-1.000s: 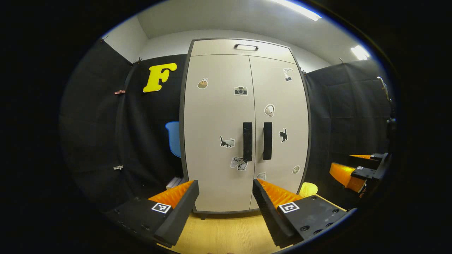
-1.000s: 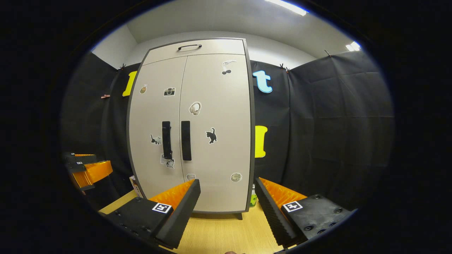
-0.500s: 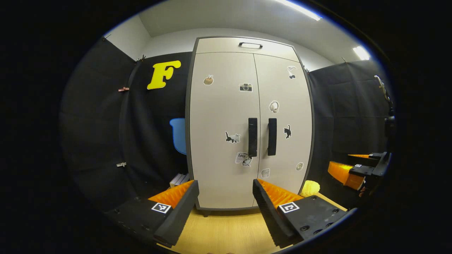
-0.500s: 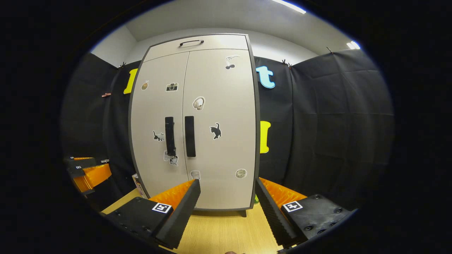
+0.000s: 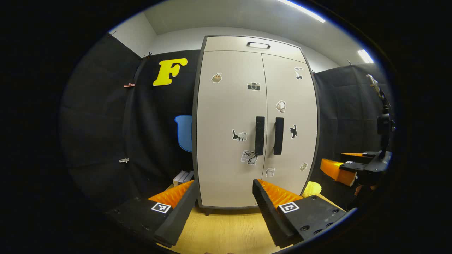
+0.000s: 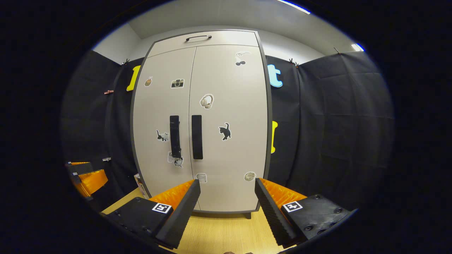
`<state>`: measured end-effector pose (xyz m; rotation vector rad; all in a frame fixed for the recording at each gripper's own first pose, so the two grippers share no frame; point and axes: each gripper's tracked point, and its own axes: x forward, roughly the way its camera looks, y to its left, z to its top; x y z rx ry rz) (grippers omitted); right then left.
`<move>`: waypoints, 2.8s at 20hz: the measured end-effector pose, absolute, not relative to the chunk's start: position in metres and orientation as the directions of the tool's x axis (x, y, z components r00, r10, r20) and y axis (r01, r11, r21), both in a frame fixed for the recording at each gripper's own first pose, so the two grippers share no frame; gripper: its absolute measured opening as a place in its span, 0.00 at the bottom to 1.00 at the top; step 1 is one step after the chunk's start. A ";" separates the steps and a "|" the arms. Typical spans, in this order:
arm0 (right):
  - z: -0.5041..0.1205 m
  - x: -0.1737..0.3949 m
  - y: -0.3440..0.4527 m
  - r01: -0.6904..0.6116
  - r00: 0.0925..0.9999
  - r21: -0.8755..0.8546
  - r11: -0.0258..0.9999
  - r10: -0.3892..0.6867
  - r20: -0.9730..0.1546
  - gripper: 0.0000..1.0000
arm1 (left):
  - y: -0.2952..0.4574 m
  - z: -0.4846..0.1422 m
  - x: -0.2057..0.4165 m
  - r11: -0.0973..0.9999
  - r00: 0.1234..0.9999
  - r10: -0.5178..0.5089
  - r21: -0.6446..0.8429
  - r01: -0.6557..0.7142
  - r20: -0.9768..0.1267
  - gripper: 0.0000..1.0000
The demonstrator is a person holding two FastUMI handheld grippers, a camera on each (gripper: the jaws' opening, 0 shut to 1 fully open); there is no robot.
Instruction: Open the right door of the double-door shoe cabinet with the right hand, and open the left door with the left hand.
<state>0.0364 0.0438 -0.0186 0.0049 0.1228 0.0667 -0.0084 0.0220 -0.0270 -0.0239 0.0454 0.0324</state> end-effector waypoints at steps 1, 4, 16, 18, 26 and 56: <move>-0.018 0.043 0.047 -0.072 0.989 0.025 0.997 0.075 -0.131 0.98 | 0.024 -0.027 -0.009 0.999 0.998 0.036 -0.020 -0.037 -0.043 0.95; -0.011 0.066 0.063 -0.097 0.987 0.044 0.994 0.101 -0.122 0.98 | 0.031 -0.031 -0.010 0.998 0.998 0.052 -0.016 -0.053 -0.046 0.95; 0.041 0.161 0.123 -0.162 0.987 0.013 0.987 0.162 -0.009 0.98 | 0.066 -0.046 -0.027 0.986 0.984 0.160 -0.042 -0.164 -0.082 0.95; 0.036 0.176 0.130 -0.163 0.986 0.019 0.986 0.164 -0.025 0.98 | 0.073 -0.049 -0.029 0.981 0.979 0.185 -0.044 -0.190 -0.089 0.95; 0.000 0.214 0.144 -0.137 0.983 -0.007 0.991 0.135 -0.120 0.98 | 0.092 -0.058 -0.032 0.965 0.962 0.246 -0.059 -0.254 -0.122 0.95; 0.016 0.177 0.134 -0.278 0.943 0.129 0.952 0.296 -0.151 0.13 | 0.084 -0.039 -0.018 0.984 0.983 0.169 -0.038 -0.172 -0.077 0.95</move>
